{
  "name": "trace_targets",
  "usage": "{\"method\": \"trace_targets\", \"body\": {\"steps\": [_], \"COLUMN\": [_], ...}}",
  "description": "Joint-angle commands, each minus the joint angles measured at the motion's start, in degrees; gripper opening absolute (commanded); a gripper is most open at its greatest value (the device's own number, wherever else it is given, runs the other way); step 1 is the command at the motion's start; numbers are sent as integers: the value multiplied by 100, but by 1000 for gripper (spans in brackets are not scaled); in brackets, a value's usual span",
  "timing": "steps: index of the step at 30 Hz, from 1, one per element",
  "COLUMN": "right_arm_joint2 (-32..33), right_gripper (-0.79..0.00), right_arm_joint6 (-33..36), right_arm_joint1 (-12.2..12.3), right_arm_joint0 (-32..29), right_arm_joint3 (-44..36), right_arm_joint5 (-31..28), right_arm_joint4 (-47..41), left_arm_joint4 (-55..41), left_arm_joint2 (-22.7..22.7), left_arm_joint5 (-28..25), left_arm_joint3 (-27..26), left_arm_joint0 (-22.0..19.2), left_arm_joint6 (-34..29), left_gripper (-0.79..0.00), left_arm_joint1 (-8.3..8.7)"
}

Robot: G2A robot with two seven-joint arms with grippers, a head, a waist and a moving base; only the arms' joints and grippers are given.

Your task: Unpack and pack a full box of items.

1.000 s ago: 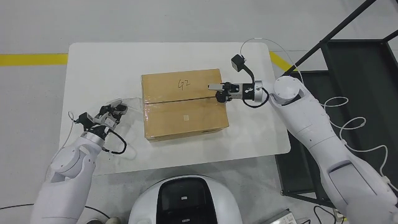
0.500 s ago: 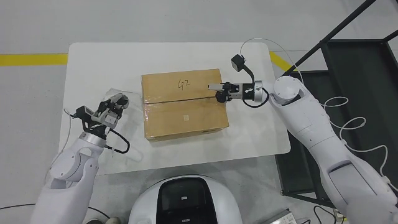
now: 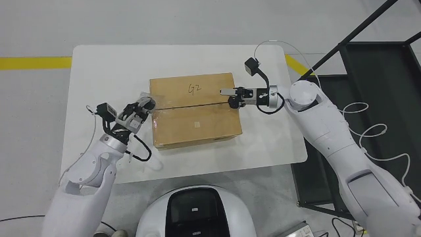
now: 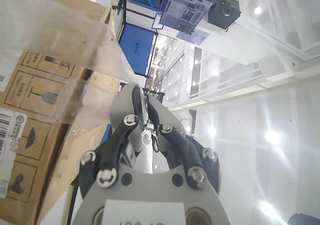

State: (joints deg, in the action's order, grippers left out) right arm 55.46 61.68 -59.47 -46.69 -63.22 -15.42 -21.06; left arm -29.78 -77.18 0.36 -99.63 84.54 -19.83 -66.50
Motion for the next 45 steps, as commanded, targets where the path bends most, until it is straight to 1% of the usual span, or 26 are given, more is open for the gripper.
{"method": "trace_targets", "body": {"steps": [1,3,5,9,13,18,24,27,29,31,34,36,37,38,39,40,41,45], "right_arm_joint2": [0,0,0,0,0,0,0,0,0,0,0,0,0,0,0,0,0,0], "right_gripper": [0,0,0,0,0,0,0,0,0,0,0,0,0,0,0,0,0,0], "right_arm_joint6": [0,0,0,0,0,0,0,0,0,0,0,0,0,0,0,0,0,0], "right_arm_joint1": [0,0,0,0,0,0,0,0,0,0,0,0,0,0,0,0,0,0], "right_arm_joint0": [0,0,0,0,0,0,0,0,0,0,0,0,0,0,0,0,0,0], "right_arm_joint3": [0,0,0,0,0,0,0,0,0,0,0,0,0,0,0,0,0,0], "right_arm_joint5": [0,0,0,0,0,0,0,0,0,0,0,0,0,0,0,0,0,0], "right_arm_joint4": [0,0,0,0,0,0,0,0,0,0,0,0,0,0,0,0,0,0], "left_arm_joint4": [190,372,600,863,1180,1577,2029,2200,2286,2359,2452,2516,2545,2574,2604,2628,2666,2793], "left_arm_joint2": [72,152,234,408,588,818,1010,1074,1127,1176,1211,1220,1226,1233,1241,1250,1262,1324], "left_arm_joint5": [12,39,52,129,182,279,254,192,156,108,49,32,25,26,30,28,18,-84], "left_arm_joint3": [-22,-29,-11,90,173,238,273,328,363,375,372,372,373,377,383,387,386,351], "left_arm_joint0": [-24,-54,-104,-242,-380,-517,-554,-582,-596,-591,-577,-574,-576,-581,-588,-596,-608,-635], "left_arm_joint6": [-4,-2,37,69,96,104,189,281,275,243,194,173,169,168,166,165,162,78], "left_gripper": [-751,-754,-730,-717,-782,-785,-785,-659,-616,-597,-616,-597,-579,-536,-477,-388,0,0], "left_arm_joint1": [-4,-9,-15,-38,-60,-88,-111,-126,-136,-143,-148,-150,-152,-154,-157,-160,-163,-173]}}
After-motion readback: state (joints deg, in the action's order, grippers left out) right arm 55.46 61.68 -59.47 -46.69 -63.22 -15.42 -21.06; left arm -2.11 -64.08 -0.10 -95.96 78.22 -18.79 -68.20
